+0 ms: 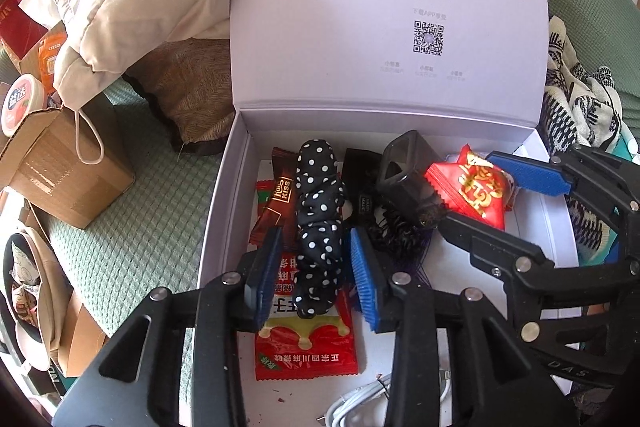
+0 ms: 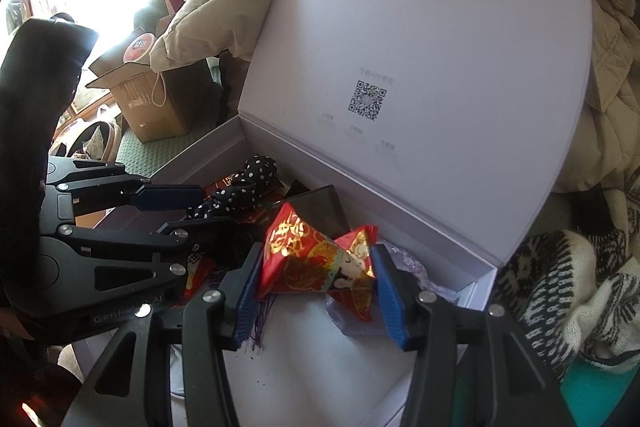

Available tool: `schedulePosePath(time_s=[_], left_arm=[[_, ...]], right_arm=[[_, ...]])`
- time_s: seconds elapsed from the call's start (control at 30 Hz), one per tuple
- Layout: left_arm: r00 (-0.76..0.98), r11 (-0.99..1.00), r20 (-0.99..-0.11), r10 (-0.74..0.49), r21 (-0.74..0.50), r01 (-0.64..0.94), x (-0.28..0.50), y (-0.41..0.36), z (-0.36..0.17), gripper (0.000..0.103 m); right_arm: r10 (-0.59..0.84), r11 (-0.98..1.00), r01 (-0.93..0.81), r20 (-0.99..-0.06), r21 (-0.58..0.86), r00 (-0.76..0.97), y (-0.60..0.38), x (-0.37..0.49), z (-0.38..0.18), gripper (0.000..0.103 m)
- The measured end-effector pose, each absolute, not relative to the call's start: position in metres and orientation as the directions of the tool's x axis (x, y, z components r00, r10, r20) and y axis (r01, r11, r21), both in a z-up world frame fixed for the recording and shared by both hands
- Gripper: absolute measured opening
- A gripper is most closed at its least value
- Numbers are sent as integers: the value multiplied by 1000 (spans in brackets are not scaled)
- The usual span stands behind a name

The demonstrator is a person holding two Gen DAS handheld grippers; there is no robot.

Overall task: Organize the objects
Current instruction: 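Lower and release the scrunchie with the left gripper while the right releases the red candy in the box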

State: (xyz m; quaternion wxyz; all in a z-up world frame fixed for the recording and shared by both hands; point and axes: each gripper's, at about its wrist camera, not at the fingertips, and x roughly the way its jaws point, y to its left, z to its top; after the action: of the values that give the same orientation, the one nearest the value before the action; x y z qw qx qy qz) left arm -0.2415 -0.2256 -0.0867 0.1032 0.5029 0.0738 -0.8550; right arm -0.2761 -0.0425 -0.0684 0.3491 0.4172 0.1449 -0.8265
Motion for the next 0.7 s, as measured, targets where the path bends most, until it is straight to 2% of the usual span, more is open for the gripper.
schedulePosePath(time_s=[0.4,0.7], left_arm=[[-496,-963,-859,-128,-12,268,-209,-226,-66,46],[-524,-958,-840,-142,-16,285,-199,-219,-35,46]], right_arm=[[-458,-723,690,-771,34,-442,-34,-264,-46,55],[-462,-736,677,-746,20,-480,-20,-252,-24,55]])
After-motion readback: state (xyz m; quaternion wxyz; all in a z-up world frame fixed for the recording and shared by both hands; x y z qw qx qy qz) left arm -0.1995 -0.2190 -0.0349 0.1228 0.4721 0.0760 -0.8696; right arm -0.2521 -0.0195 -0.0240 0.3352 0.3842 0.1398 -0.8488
